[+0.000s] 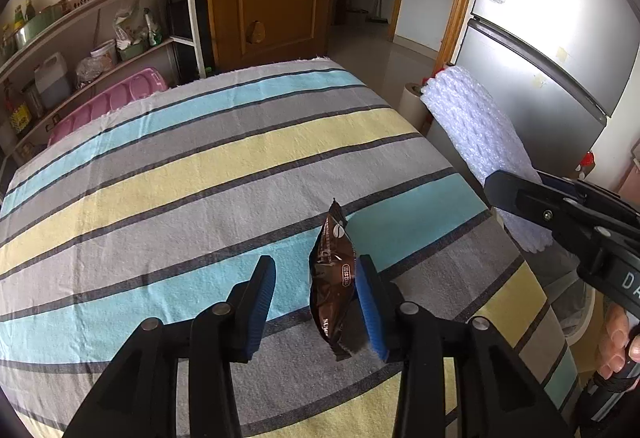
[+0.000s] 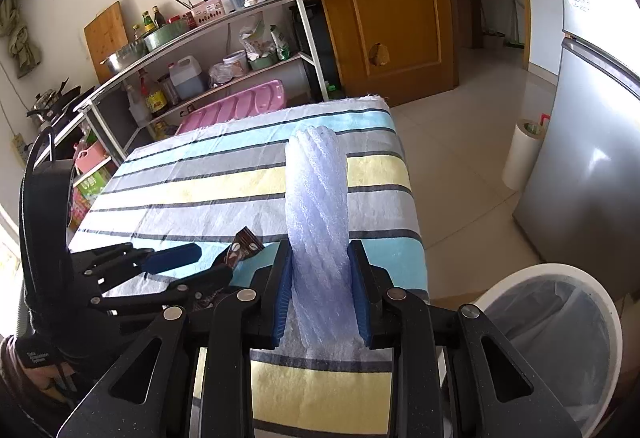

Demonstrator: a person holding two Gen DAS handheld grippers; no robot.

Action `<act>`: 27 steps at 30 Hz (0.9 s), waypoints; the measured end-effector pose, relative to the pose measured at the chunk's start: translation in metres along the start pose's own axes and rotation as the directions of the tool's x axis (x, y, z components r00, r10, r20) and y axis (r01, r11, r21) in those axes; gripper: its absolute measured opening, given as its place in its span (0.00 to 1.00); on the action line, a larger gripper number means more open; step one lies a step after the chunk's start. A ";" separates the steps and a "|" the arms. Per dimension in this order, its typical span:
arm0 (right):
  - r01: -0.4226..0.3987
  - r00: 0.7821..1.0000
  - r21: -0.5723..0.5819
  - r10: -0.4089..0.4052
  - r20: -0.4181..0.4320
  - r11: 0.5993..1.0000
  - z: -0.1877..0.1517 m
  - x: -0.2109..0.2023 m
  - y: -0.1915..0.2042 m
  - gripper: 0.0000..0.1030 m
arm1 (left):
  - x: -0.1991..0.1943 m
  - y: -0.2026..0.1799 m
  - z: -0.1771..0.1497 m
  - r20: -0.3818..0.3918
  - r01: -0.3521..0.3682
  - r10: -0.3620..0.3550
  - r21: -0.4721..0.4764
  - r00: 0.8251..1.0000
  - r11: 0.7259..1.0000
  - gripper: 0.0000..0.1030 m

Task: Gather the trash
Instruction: 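Carry the chocolate wrapper in the left gripper and foam net in the right over the bin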

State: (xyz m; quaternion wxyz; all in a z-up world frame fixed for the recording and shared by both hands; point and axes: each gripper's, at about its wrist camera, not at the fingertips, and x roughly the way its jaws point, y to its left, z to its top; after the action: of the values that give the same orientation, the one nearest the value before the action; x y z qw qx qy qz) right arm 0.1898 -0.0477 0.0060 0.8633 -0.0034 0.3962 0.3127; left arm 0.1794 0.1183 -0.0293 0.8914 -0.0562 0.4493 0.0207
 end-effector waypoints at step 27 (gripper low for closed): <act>0.027 0.998 0.047 -0.030 0.050 0.999 -0.017 -0.040 -0.021 0.28 | -0.029 -0.041 0.004 0.059 0.003 -0.007 0.072 0.998 0.997 0.14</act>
State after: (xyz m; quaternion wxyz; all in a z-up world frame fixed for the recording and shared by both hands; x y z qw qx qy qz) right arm 0.1701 -0.0899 0.0166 0.8772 0.0187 0.3812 0.2912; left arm 0.1688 0.0781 -0.0009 0.9057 -0.0246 0.4231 0.0039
